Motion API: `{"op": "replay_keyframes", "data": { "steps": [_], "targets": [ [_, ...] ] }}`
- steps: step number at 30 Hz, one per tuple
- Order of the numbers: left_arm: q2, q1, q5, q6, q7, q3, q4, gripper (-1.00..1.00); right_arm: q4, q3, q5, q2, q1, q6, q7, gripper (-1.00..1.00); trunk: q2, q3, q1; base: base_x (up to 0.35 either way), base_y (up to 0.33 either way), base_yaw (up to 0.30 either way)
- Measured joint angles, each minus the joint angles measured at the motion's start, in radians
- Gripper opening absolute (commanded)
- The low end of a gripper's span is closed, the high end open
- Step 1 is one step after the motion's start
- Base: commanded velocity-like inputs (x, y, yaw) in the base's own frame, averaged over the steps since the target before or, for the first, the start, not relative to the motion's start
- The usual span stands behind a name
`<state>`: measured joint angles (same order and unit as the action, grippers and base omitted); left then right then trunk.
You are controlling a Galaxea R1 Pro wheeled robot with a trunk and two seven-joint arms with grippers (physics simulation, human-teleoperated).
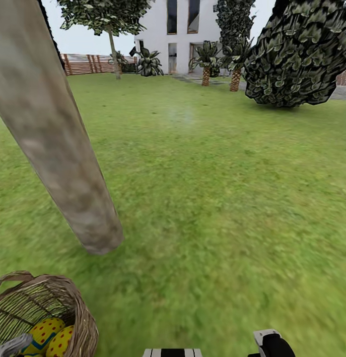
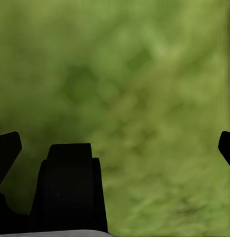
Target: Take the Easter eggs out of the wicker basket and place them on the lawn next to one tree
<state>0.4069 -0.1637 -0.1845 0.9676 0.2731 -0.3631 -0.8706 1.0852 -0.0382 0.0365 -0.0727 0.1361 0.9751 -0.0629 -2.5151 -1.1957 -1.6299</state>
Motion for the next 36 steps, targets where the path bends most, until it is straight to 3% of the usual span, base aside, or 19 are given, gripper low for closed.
{"op": "replay_keyframes", "data": {
  "steps": [5, 9, 36],
  "targets": [
    [0.0, 0.0, 0.0, 0.0, 0.0, 0.0, 0.0, -1.0, -0.001, 0.0, 0.004, 0.0, 0.0, -0.001, 0.0, 1.0, 0.001, 0.019, 0.002, -0.019, 0.004, 0.0],
    [0.0, 0.0, -0.021, 0.003, 0.0, 0.0, 0.0, -1.0, -0.002, 0.0, 0.004, 0.0, 0.0, -0.001, 0.0, 1.0, 0.002, 0.035, 0.004, -0.16, 0.07, 0.0],
    [-0.001, 0.0, -0.011, 0.001, 0.001, 0.001, 0.0, -1.0, 0.0, 0.009, -0.007, -0.003, 0.0, -0.001, 0.001, 1.0, 0.008, 0.139, 0.016, -0.001, 0.0, 0.032]
  ]
}}
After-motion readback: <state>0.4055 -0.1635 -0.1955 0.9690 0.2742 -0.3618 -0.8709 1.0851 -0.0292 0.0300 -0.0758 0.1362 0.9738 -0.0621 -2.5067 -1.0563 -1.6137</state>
